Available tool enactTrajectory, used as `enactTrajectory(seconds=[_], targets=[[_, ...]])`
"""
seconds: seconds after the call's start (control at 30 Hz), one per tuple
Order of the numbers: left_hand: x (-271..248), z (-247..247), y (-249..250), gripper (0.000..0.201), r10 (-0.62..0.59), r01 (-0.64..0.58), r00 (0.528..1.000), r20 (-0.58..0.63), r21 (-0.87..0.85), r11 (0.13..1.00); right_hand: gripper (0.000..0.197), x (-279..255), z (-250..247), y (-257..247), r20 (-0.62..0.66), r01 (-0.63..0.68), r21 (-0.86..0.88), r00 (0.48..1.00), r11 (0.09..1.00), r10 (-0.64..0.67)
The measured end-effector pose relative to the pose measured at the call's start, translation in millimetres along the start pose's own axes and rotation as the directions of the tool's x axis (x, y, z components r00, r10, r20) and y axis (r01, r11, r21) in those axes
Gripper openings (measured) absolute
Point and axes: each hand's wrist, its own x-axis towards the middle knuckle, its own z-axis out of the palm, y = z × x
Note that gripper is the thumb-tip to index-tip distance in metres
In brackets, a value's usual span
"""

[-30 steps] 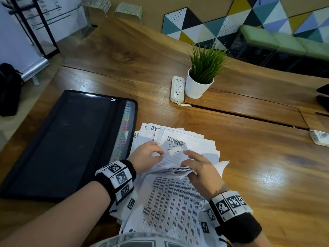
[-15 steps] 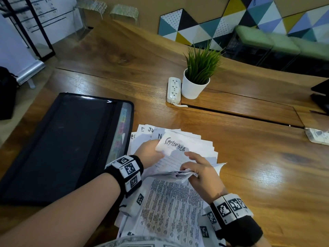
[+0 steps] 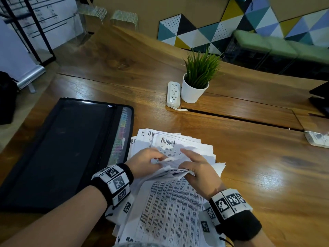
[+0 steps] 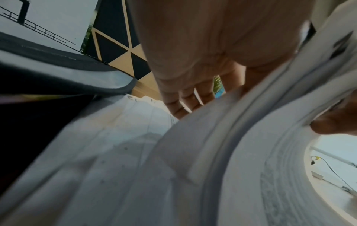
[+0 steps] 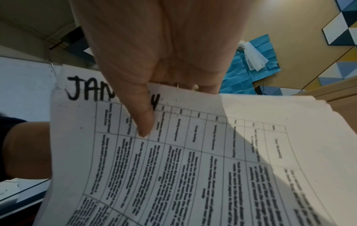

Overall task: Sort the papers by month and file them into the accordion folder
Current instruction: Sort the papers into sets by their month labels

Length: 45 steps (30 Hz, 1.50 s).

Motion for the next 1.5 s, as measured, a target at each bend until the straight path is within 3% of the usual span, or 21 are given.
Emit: enactTrajectory(seconds=[0.1, 0.17, 0.23, 0.3, 0.4, 0.47, 0.57, 0.67, 0.73, 0.9, 1.13, 1.3, 1.43, 1.5], targets=[[1, -4, 1, 0.043, -0.038, 0.034, 0.999, -0.023, -0.148, 0.988, 0.027, 1, -3, 0, 0.049, -0.017, 0.002, 0.999, 1.0, 0.017], [-1, -5, -3, 0.054, -0.153, 0.119, 0.984, -0.09, -0.304, 0.945, 0.028, -1, -3, 0, 0.037, -0.027, 0.012, 0.999, 1.0, 0.027], [0, -3, -8, 0.051, -0.256, 0.188, 0.955, -0.149, -0.36, 0.914, 0.028, -4, 0, 1, 0.014, -0.043, 0.034, 0.999, 0.999, 0.042], [1, 1, -10, 0.043, -0.283, 0.199, 0.945, -0.166, -0.396, 0.896, 0.029, -8, 3, 2, -0.021, -0.037, 0.069, 0.999, 0.997, 0.039], [7, 4, -14, 0.056, -0.313, 0.214, 0.934, -0.172, -0.433, 0.875, 0.032, -11, 4, 3, -0.052, -0.023, 0.103, 0.998, 0.994, 0.029], [11, 5, -18, 0.053, -0.334, 0.232, 0.925, -0.181, -0.429, 0.873, 0.036, -11, 2, 3, -0.061, -0.018, 0.131, 0.998, 0.991, 0.027], [14, 3, -28, 0.021, -0.307, 0.226, 0.924, -0.227, -0.323, 0.919, 0.032, -9, -2, 3, -0.03, -0.029, 0.145, 0.999, 0.989, 0.034], [11, -4, -36, 0.011, -0.279, 0.183, 0.91, -0.307, -0.304, 0.935, 0.034, -6, -4, 3, 0.008, -0.038, 0.147, 0.999, 0.988, 0.037], [9, -8, -36, 0.01, -0.273, 0.171, 0.905, -0.327, -0.306, 0.936, 0.035, -4, -4, 3, 0.001, -0.025, 0.149, 1.0, 0.989, 0.026], [5, -9, -27, 0.012, -0.21, 0.113, 0.954, -0.214, -0.392, 0.913, 0.034, 0, 0, 0, -0.016, 0.002, 0.125, 1.0, 0.992, 0.0], [4, -9, -26, 0.05, -0.206, 0.086, 0.959, -0.194, -0.494, 0.865, 0.03, 9, -8, -1, 0.02, 0.038, 0.039, 0.999, 0.998, -0.039], [6, -2, -23, 0.031, -0.205, 0.082, 0.96, -0.189, -0.513, 0.854, 0.028, 14, -9, 6, 0.085, 0.009, 0.059, 0.996, 0.998, -0.014], [9, -1, -30, 0.013, -0.241, 0.091, 0.949, -0.202, -0.557, 0.826, 0.025, 11, -6, 11, 0.031, 0.053, 0.088, 0.998, 0.995, -0.056], [9, -1, -33, 0.031, -0.224, 0.071, 0.951, -0.212, -0.557, 0.827, 0.025, 7, -3, 12, -0.013, 0.057, 0.05, 0.998, 0.997, -0.056]])
